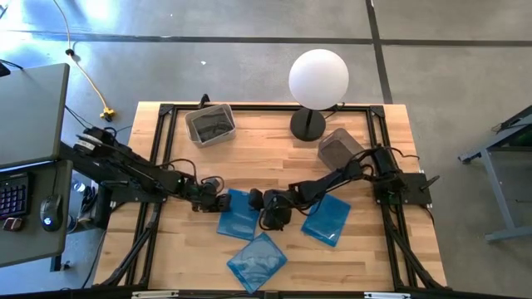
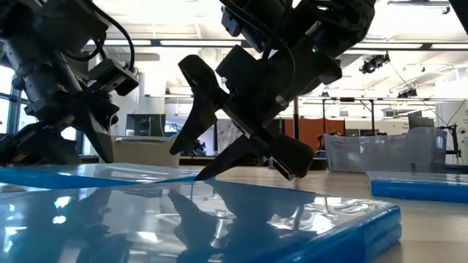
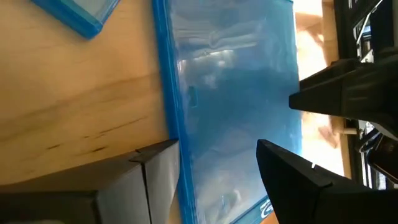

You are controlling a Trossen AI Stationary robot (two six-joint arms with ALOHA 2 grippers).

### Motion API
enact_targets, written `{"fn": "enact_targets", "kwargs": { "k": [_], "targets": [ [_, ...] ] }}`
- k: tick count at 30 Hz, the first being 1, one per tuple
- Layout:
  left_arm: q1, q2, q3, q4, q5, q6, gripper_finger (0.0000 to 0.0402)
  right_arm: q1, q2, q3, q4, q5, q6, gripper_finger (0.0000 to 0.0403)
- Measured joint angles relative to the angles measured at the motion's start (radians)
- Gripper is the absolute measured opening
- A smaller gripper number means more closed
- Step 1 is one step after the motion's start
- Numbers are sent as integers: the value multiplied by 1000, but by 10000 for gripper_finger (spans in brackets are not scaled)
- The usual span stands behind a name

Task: Pick & place jewel cases by type
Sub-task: Put the left blue CD case into the gray bin

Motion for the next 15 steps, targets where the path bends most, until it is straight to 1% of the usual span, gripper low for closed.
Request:
{"fn": "enact_targets", "kwargs": {
  "k": [2, 5, 7, 13, 15],
  "targets": [
    [0, 1, 0, 23, -19, 5, 168, 1, 0, 0, 5, 25, -19, 204],
    [0, 4, 1, 88, -54, 55, 168, 1, 1, -1, 17, 82, -40, 204],
    [1, 2, 10, 148, -75, 76, 168, -1, 4, 0, 62, 109, -31, 204],
    [1, -1, 6, 196, -113, 116, 168, -1, 4, 0, 96, 128, -11, 204],
    [1, 0, 6, 191, -115, 124, 168, 4, 4, 0, 98, 156, -12, 204]
  ]
}}
